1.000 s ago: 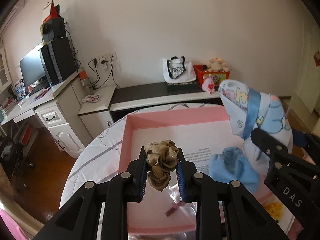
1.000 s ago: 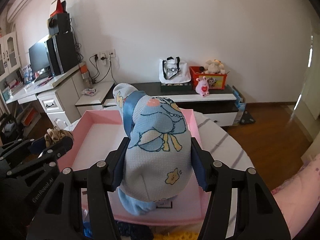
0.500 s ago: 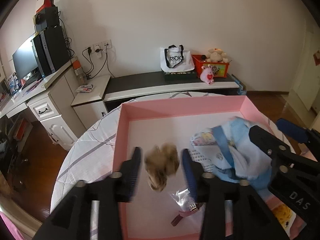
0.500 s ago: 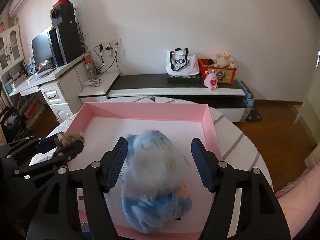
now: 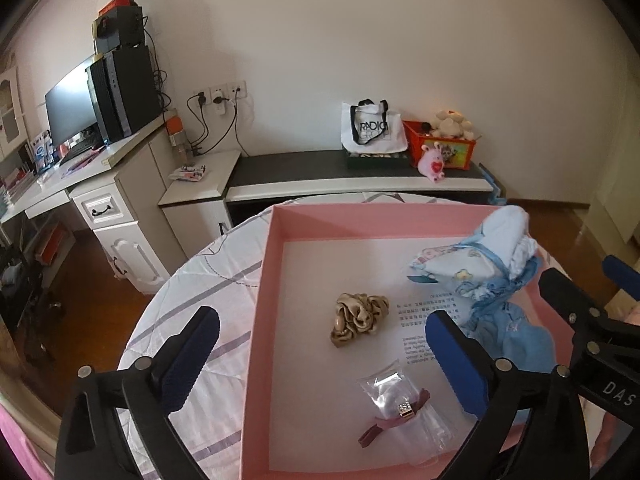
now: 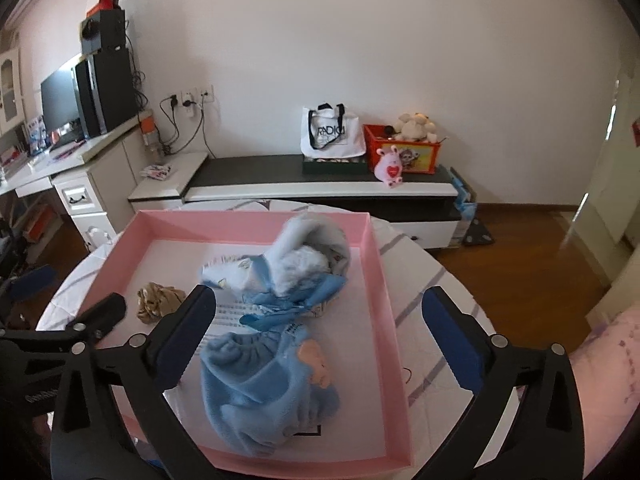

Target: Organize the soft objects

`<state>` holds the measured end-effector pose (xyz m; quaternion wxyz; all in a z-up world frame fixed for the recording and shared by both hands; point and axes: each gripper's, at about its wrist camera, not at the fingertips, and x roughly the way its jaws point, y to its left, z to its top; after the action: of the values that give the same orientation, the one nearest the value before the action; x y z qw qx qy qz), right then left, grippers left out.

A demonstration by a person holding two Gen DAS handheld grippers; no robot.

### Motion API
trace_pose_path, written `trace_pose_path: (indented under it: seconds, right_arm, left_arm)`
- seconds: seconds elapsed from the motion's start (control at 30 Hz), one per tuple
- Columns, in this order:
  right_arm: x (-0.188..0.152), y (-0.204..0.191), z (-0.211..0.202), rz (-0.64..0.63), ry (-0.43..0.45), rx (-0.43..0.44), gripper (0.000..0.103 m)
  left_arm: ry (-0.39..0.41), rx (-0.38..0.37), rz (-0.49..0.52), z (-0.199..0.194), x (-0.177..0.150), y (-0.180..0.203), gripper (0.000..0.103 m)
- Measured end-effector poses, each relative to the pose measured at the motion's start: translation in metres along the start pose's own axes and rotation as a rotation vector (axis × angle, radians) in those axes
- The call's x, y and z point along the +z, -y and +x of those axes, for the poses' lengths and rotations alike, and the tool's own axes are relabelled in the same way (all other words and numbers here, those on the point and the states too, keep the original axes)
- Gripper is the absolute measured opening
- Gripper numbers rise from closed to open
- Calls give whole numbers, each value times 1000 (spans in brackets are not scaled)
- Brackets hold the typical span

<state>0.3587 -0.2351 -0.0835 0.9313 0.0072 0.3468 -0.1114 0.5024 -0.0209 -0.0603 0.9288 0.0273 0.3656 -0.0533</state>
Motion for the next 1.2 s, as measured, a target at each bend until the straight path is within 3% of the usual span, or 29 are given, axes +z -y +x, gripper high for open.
trace_pose_path:
  seconds: [0.67,1.2]
  right_arm:
    - [-3,-4,-14,-28,-4,-10,103]
    - [-18,2,-72,-19,55,-14,103]
  left_arm:
    - [17,17,-4,-39,-9,4,102]
    - [78,45,-13,-117,-42,8,102]
